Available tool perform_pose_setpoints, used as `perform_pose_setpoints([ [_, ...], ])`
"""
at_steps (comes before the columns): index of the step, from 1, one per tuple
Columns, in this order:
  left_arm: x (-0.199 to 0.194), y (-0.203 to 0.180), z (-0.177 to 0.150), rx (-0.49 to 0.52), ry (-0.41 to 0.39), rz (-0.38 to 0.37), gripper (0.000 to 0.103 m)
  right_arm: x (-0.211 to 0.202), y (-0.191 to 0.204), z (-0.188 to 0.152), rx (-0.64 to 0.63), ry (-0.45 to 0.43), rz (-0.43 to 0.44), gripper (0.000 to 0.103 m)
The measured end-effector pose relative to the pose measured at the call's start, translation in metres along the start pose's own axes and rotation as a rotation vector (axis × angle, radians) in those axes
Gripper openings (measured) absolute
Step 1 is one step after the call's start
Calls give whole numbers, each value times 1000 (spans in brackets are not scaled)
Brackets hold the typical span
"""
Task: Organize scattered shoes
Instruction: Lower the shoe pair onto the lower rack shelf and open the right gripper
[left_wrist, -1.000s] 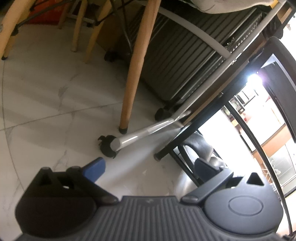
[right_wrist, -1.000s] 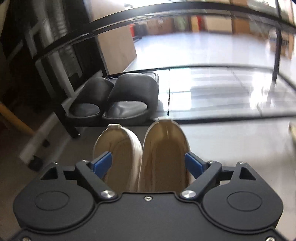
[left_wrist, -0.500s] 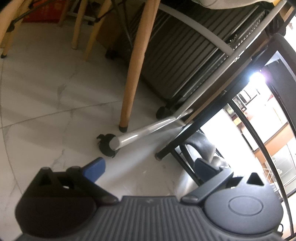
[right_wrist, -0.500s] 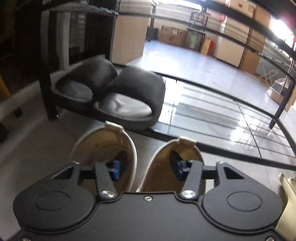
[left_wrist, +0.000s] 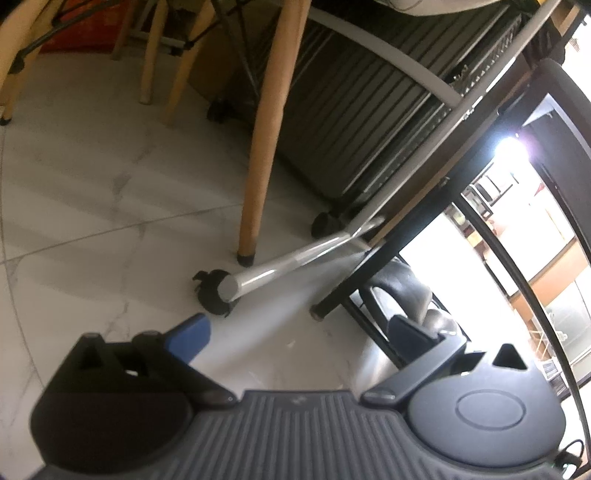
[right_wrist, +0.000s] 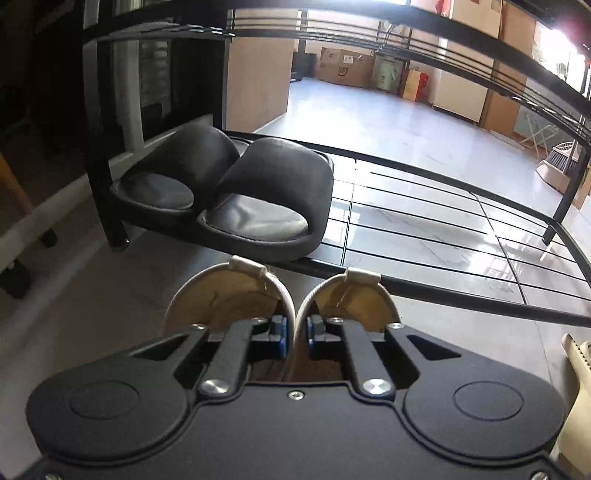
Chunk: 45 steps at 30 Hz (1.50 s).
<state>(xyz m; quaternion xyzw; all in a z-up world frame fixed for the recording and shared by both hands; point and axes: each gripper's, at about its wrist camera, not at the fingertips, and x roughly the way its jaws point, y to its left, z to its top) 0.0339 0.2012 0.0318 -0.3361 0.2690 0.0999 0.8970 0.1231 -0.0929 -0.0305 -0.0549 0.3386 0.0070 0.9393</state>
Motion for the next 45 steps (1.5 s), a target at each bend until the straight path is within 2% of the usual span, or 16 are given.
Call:
perform_pose_setpoints([
  [11,0,2,0,-9,0,-2,102,-20,-7,2,-27,-37,9,10],
  [19,-1,4,1,-28,4,-16,102,-28,-31,8,-13,-67,-30,10],
  [30,3,6,1,-48,10,-25,102,7,-73,60,19,-112,-132,10],
  [35,7,6,1,-43,18,-22,102,33,-82,85,9,-177,-183,10],
  [45,11,4,0,-30,23,-19,102,76,-80,89,-47,-193,-242,10],
])
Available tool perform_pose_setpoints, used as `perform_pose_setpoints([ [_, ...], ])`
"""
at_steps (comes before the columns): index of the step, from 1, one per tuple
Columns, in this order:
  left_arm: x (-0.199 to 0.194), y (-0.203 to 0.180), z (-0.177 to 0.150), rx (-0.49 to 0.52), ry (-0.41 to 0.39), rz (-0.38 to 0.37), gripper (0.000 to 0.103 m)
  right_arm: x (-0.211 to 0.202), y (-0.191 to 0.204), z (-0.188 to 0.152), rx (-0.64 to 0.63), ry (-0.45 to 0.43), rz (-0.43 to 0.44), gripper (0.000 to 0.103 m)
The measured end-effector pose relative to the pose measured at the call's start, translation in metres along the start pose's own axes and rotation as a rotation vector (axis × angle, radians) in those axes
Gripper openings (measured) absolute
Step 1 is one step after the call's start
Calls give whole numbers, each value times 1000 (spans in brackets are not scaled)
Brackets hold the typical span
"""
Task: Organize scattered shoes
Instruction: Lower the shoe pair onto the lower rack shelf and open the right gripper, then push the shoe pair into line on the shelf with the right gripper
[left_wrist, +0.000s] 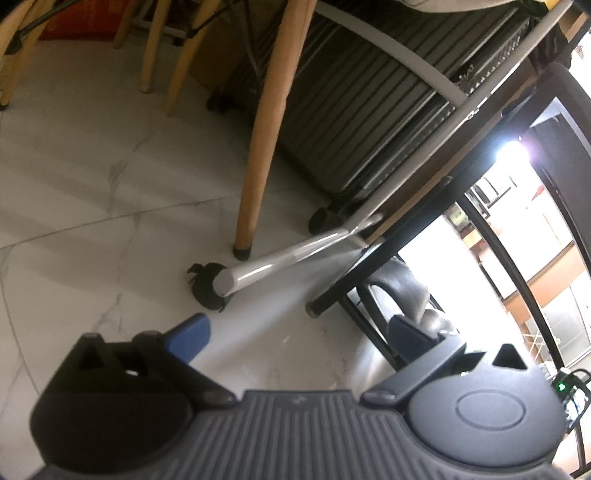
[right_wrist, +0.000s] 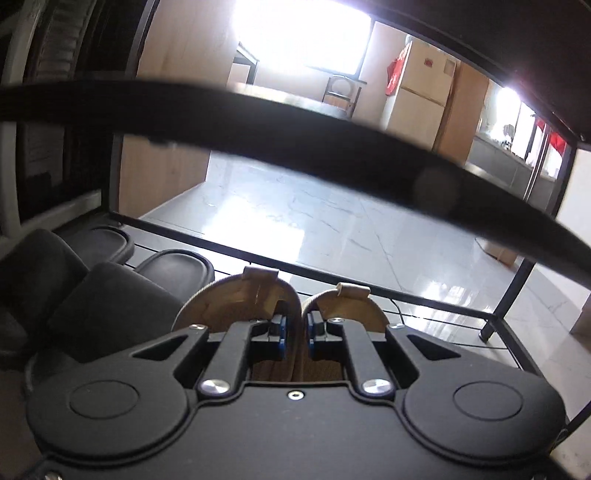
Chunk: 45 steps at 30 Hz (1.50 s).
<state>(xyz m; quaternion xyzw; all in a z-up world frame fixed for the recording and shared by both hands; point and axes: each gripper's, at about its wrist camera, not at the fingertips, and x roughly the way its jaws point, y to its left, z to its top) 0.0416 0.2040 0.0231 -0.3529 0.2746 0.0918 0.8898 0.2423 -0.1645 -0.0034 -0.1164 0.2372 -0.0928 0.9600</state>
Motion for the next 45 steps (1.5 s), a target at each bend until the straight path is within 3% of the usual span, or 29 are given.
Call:
perform_pose_setpoints([
  [3,0,-1,0,4,2,-2,102,9,-2,4,11,12,-10,10],
  [8,0,0,0,-2,1,0,102,7,5,20,-8,-77,-63,10],
  [13,2,-2,0,6,1,1,102,22,11,27,-49,-85,-88,12],
  [15,3,-2,0,7,3,1,102,27,15,24,-77,-91,-105,27],
  [17,3,-2,0,6,2,-1,102,30,17,23,-98,-94,-105,33],
  [20,3,-2,0,9,2,-4,102,27,17,23,-116,-105,-97,61],
  [22,2,-3,0,13,-1,-4,102,21,14,23,-100,-100,-76,63],
  [24,1,-3,0,16,-6,-4,102,11,13,19,-113,-111,-59,71],
  [27,0,-3,0,13,-2,-5,102,-26,7,8,-107,-132,9,80],
  [30,-1,-2,0,10,3,-7,102,-67,-8,1,-16,-135,118,80],
  [35,-3,-2,1,5,10,-10,102,-142,-38,-40,254,-117,280,80],
  [37,-4,-2,1,3,12,-11,102,-150,-30,-57,265,-61,289,77],
  [39,-5,-2,1,6,13,-12,102,-148,-17,-76,261,2,280,65],
  [45,-6,-3,1,11,-2,-3,102,-110,-6,-85,307,56,201,64],
])
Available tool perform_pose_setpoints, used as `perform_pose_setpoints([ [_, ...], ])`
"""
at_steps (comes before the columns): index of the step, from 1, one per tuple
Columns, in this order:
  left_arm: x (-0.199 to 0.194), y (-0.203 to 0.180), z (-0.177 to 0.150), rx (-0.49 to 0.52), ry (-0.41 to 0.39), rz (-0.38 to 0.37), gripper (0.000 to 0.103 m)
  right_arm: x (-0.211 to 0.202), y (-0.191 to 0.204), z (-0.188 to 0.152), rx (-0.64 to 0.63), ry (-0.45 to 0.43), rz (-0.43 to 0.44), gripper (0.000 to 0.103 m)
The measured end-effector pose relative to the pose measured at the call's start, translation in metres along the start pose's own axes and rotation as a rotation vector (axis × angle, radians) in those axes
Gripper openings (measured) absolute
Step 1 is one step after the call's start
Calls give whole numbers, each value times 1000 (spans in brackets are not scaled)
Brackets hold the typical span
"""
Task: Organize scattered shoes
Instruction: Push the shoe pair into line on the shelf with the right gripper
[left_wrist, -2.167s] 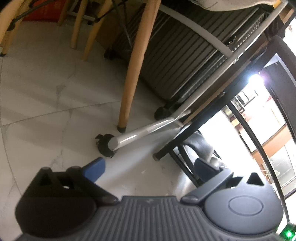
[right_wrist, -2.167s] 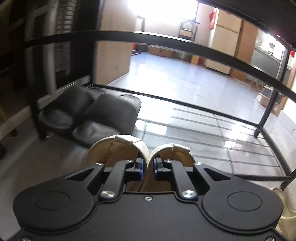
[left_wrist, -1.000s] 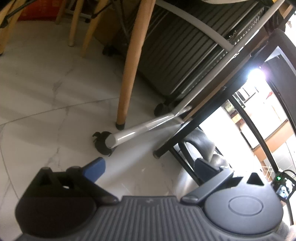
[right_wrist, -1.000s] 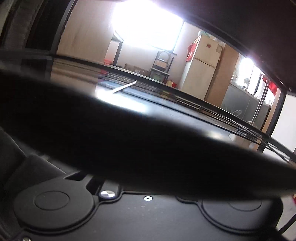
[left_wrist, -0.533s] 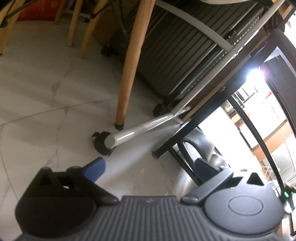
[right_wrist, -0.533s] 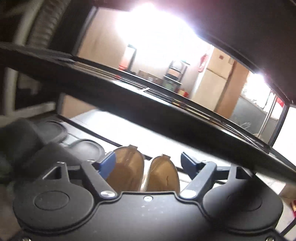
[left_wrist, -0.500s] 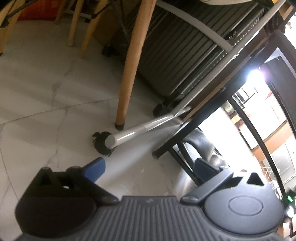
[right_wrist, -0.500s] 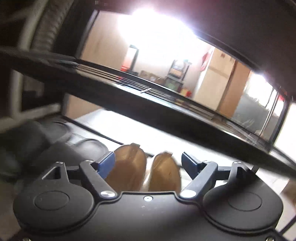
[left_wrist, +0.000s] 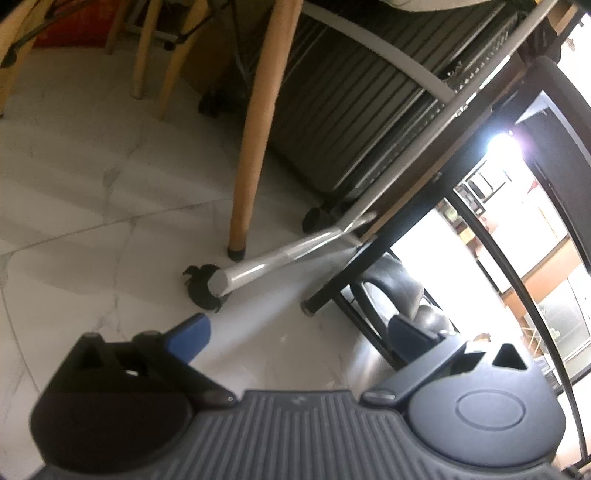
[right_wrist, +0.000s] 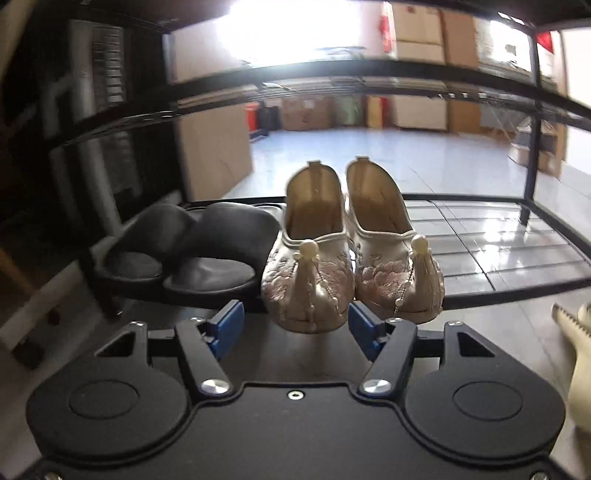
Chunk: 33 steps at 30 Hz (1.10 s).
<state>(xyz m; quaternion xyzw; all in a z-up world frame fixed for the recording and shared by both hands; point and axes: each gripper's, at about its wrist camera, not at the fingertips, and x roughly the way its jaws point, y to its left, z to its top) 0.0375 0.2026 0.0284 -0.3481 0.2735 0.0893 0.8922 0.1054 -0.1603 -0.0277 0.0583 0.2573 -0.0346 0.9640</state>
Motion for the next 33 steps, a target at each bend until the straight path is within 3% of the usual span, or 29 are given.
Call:
perform_pose_setpoints([
  [5,4,0,0,-5,14,3,102,27,2,6,1,42,-32,64],
  [6,4,0,0,-2,13,0,102,32,2,6,0,52,-35,56],
  [9,5,1,0,-5,17,-5,102,39,-1,8,25,68,-16,52],
  [14,9,3,1,-24,29,-4,102,46,-2,17,65,96,-15,50],
  [27,15,0,0,-19,32,10,102,105,3,36,-24,144,-55,49],
  [29,16,0,0,-20,34,12,102,106,4,35,-31,149,-51,52],
  [33,15,2,1,-36,36,8,102,72,1,28,-10,90,18,71],
])
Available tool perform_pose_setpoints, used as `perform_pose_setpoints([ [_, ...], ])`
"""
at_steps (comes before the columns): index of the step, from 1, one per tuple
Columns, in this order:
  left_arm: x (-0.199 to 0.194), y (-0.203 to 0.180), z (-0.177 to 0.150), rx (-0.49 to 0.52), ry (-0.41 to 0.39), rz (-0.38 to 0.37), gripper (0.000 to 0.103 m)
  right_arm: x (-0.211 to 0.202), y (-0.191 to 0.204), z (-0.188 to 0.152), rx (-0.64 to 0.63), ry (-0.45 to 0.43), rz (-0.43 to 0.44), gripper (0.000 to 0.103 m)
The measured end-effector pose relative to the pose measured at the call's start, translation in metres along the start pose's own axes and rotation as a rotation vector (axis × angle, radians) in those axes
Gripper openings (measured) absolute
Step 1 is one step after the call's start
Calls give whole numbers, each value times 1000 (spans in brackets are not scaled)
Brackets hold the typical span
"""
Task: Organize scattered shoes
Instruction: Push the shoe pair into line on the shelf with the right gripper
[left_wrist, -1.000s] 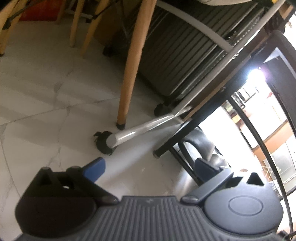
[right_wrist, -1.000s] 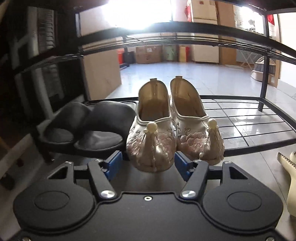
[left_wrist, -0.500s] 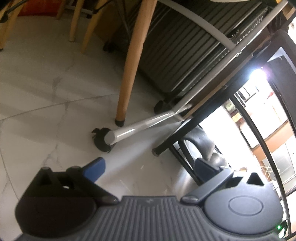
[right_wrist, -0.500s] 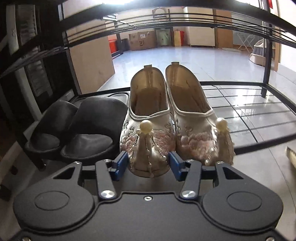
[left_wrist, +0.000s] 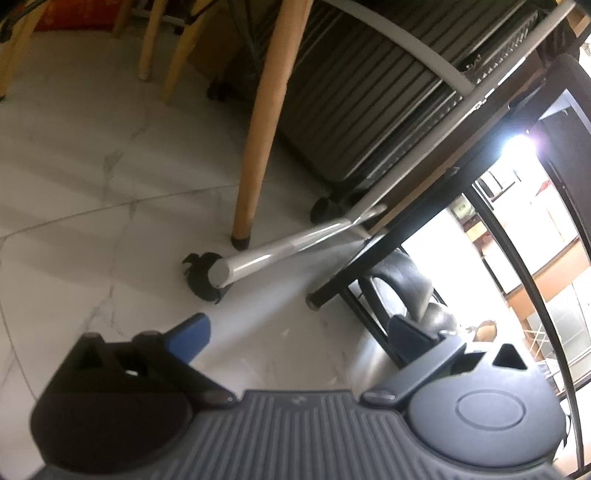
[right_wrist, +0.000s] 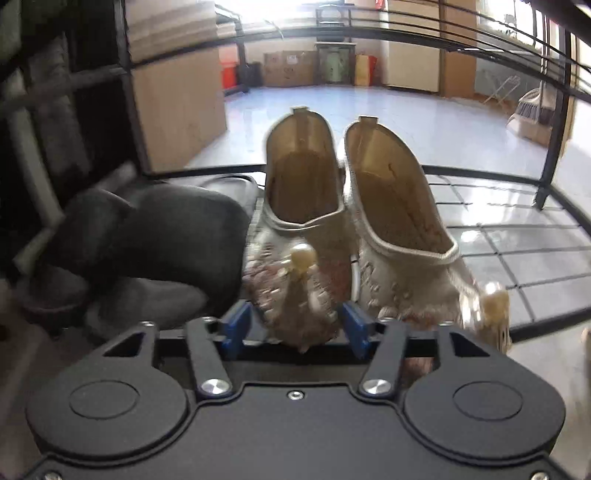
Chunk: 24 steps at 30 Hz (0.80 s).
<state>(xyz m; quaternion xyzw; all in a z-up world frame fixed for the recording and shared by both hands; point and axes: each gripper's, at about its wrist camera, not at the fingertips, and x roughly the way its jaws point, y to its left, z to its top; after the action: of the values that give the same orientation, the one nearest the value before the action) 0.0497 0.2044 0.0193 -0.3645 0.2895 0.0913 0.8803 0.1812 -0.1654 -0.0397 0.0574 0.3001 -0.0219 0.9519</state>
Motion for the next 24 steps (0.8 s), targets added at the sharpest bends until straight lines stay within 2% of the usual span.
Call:
perform_pose_setpoints([
  [5,-1,0,0,1,3,-6,102,-49,-7,-15,-132,-135,-74,73],
  [11,-1,-1,0,1,4,-4,102,-56,-28,-9,-168,-109,-108,73],
  [14,-2,1,0,-12,0,-2,102,-67,-30,-9,-158,-138,-106,74],
  [17,0,0,0,-11,9,1,102,-81,-37,-13,-144,-170,-133,84],
  [19,0,-2,-1,7,11,0,102,-74,-44,-16,-149,-139,-151,82],
  [22,-1,-5,-1,25,3,0,102,-47,-59,-21,-158,-54,-182,68],
  [24,-1,-4,-1,19,1,4,102,-29,-68,-22,-152,-8,-170,61],
])
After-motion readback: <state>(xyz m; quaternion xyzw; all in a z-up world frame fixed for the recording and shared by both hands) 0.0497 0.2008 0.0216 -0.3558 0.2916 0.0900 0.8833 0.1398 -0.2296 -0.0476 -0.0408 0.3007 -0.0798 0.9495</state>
